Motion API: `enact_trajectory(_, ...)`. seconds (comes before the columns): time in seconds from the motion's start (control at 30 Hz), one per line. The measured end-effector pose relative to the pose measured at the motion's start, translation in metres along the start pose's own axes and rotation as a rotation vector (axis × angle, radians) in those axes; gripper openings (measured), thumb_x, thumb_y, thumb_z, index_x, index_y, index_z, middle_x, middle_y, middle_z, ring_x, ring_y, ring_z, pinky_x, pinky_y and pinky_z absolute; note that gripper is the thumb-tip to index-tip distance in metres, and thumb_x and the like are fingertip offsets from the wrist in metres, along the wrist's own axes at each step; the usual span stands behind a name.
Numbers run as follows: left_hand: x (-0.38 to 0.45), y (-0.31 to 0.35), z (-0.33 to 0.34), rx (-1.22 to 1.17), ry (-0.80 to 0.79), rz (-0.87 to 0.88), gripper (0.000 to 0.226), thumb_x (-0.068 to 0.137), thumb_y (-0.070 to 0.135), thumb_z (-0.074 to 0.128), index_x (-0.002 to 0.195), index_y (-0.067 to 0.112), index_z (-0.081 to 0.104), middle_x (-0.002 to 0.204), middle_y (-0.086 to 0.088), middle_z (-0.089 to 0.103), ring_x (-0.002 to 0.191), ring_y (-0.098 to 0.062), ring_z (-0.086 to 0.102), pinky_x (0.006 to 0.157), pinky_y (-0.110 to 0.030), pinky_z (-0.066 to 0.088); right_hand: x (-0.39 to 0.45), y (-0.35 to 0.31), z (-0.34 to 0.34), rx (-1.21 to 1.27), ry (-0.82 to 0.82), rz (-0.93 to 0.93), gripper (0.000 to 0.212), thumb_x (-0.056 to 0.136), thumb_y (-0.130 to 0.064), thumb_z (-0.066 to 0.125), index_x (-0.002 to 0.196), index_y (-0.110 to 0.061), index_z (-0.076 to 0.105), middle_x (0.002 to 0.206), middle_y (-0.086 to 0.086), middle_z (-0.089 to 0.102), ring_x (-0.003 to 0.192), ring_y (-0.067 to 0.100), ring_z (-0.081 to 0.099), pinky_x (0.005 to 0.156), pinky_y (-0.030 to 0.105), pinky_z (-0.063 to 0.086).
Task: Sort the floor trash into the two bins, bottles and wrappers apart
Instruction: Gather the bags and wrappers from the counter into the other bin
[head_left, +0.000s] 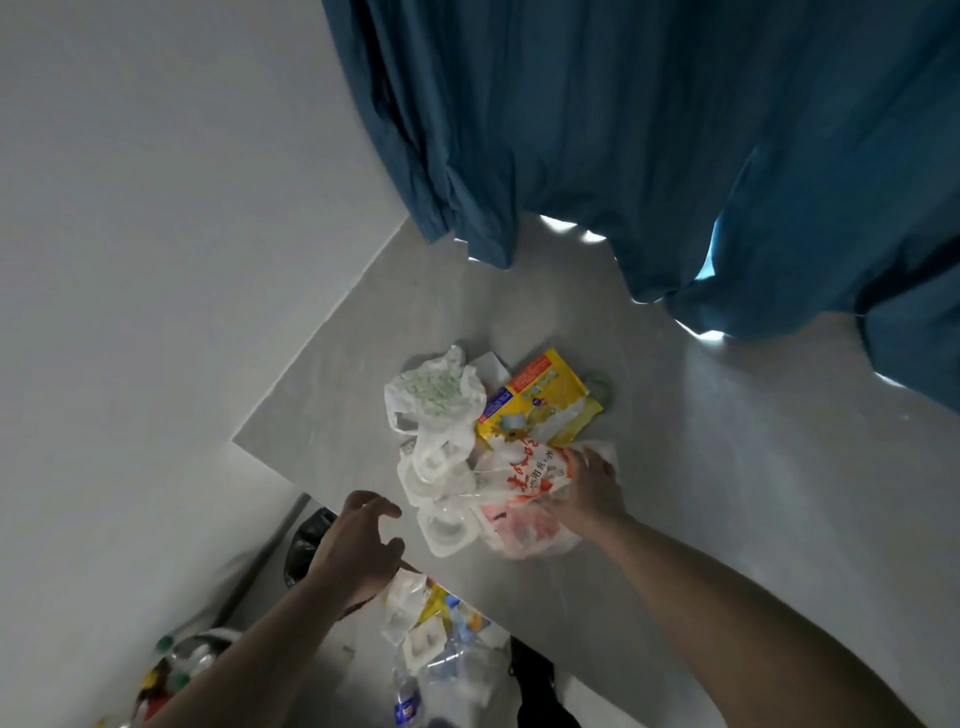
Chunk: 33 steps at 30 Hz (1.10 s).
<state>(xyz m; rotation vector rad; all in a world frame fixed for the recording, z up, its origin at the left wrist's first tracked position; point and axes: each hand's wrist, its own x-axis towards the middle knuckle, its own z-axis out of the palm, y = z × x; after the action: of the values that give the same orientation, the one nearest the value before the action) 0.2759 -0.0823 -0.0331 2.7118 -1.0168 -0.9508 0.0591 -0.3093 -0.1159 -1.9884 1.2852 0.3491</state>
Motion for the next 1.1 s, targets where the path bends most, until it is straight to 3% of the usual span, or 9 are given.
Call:
enact_trajectory(0.13, 0.048, 0.005, 0.002, 0.042, -0.019, -0.007, 0.034, 0.089, 0.03, 0.067, 0.123, 0.029, 0.063, 0.142, 0.006, 0.041, 0.109, -0.014, 0.06, 0.094, -0.027, 0.048, 0.038, 0.031, 0.026, -0.011, 0.006, 0.03, 0.108, 0.052, -0.088, 0.063, 0.146, -0.044, 0.031, 0.142, -0.004, 0.045, 0.136, 0.027, 0.038, 0.104, 0.048, 0.045)
enact_trajectory(0.2, 0.075, 0.013, 0.006, 0.038, -0.022, -0.015, 0.038, 0.087, 0.03, 0.068, 0.125, 0.028, 0.063, 0.147, 0.002, 0.037, 0.111, -0.019, 0.061, 0.097, -0.032, 0.05, 0.045, 0.044, 0.032, 0.002, 0.008, 0.061, 0.09, 0.064, -0.074, 0.071, 0.142, -0.038, 0.041, 0.133, -0.005, 0.052, 0.124, 0.024, 0.049, 0.098, 0.044, 0.05)
enact_trajectory(0.27, 0.101, 0.023, 0.011, 0.027, -0.025, -0.042, 0.042, 0.086, 0.031, 0.07, 0.127, 0.029, 0.062, 0.155, -0.003, 0.028, 0.118, -0.025, 0.059, 0.102, -0.036, 0.048, 0.047, 0.057, 0.036, -0.023, 0.036, 0.056, 0.061, 0.08, -0.052, 0.067, 0.135, -0.029, 0.052, 0.124, 0.002, 0.058, 0.115, 0.026, 0.058, 0.094, 0.04, 0.052)
enact_trajectory(0.4, 0.144, 0.047, 0.027, -0.01, -0.058, -0.093, 0.044, 0.085, 0.032, 0.069, 0.129, 0.035, 0.062, 0.162, -0.004, 0.023, 0.145, -0.025, 0.034, 0.111, -0.036, 0.036, 0.037, 0.084, 0.04, -0.027, 0.106, 0.056, 0.036, 0.088, -0.03, 0.063, 0.124, -0.033, 0.062, 0.109, 0.001, 0.061, 0.1, 0.026, 0.064, 0.082, 0.034, 0.054)
enact_trajectory(0.5, 0.171, 0.058, 0.046, 0.008, -0.148, -0.131, 0.041, 0.088, 0.033, 0.065, 0.129, 0.037, 0.063, 0.162, -0.004, 0.029, 0.153, -0.024, 0.012, 0.117, -0.037, 0.023, 0.031, 0.094, 0.043, 0.022, 0.104, 0.069, 0.045, 0.081, -0.023, 0.069, 0.124, -0.027, 0.059, 0.117, 0.003, 0.054, 0.104, 0.027, 0.061, 0.086, 0.034, 0.05)
enact_trajectory(0.63, 0.188, 0.06, 0.066, -0.079, -0.196, -0.205, 0.057, 0.088, 0.025, 0.064, 0.143, 0.027, 0.052, 0.163, -0.008, 0.025, 0.149, -0.029, 0.023, 0.12, -0.038, 0.025, 0.032, 0.09, 0.051, 0.137, 0.004, 0.024, 0.081, 0.071, -0.034, 0.079, 0.144, -0.024, 0.043, 0.136, 0.002, 0.047, 0.122, 0.027, 0.052, 0.101, 0.035, 0.043)
enact_trajectory(0.77, 0.17, 0.062, 0.063, -0.054, -0.046, -0.09, 0.068, 0.088, 0.012, 0.053, 0.154, 0.015, 0.035, 0.161, -0.003, 0.031, 0.145, -0.03, 0.028, 0.119, -0.043, 0.027, 0.043, 0.081, 0.06, 0.094, 0.017, 0.123, 0.081, 0.076, -0.044, 0.075, 0.144, -0.024, 0.038, 0.13, 0.007, 0.053, 0.112, 0.03, 0.057, 0.092, 0.04, 0.051)
enact_trajectory(0.93, 0.123, 0.053, 0.018, -0.091, 0.202, 0.062, 0.066, 0.088, 0.007, 0.057, 0.152, 0.014, 0.039, 0.158, -0.001, 0.034, 0.142, -0.026, 0.03, 0.118, -0.037, 0.027, 0.032, 0.071, 0.04, 0.119, 0.045, 0.092, 0.044, 0.087, -0.025, 0.066, 0.128, -0.019, 0.052, 0.12, 0.006, 0.06, 0.104, 0.027, 0.064, 0.084, 0.037, 0.052)
enact_trajectory(1.1, 0.064, 0.026, -0.02, -0.175, 0.309, 0.055, 0.067, 0.088, 0.002, 0.058, 0.152, 0.013, 0.039, 0.158, -0.001, 0.035, 0.142, -0.023, 0.031, 0.118, -0.034, 0.024, -0.004, 0.071, 0.01, 0.196, 0.19, 0.111, 0.036, 0.089, -0.012, 0.061, 0.125, -0.014, 0.055, 0.117, 0.008, 0.065, 0.102, 0.029, 0.064, 0.083, 0.037, 0.051)
